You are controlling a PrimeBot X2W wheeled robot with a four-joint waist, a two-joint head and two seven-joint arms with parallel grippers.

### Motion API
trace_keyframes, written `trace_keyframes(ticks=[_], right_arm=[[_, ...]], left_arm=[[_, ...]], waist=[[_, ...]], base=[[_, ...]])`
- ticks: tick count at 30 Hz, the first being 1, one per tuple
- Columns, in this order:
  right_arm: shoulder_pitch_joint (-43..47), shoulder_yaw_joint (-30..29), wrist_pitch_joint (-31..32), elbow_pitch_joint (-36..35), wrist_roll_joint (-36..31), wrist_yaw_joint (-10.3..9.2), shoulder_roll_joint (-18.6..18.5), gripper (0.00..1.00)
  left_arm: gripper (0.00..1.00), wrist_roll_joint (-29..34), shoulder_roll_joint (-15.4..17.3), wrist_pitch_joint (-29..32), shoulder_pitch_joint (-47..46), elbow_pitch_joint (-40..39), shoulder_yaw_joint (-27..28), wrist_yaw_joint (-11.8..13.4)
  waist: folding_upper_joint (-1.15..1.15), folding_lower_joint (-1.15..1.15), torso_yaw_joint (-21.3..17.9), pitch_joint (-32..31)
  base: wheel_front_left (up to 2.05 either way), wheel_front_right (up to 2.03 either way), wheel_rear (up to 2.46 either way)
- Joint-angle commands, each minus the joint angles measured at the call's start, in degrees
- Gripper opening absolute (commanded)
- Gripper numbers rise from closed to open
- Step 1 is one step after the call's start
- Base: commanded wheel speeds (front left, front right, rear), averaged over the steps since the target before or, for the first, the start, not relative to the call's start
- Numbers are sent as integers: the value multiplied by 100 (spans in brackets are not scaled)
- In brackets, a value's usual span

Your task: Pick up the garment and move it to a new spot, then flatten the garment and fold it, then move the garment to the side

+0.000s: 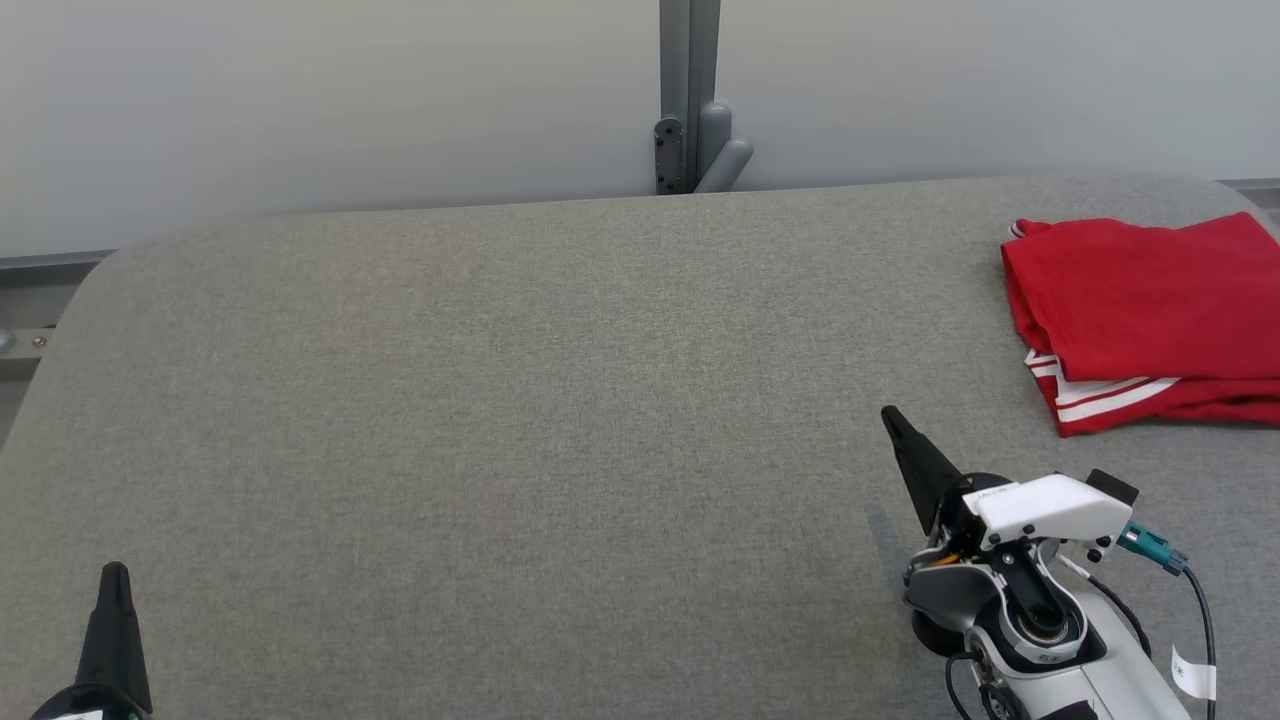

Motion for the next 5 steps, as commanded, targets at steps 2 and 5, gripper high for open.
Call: trace_keyframes(ticks=[2,5], right_arm=[[-56,8,6,8,33,2,-20,0],[-56,8,6,8,33,2,-20,0]], left_arm=[[0,-16,25,17,-62,-19,10,-37],[0,-16,25,17,-62,-19,10,-37]], waist=[[0,0,0,0],[0,0,0,0]], base=[[0,0,0],[0,0,0]])
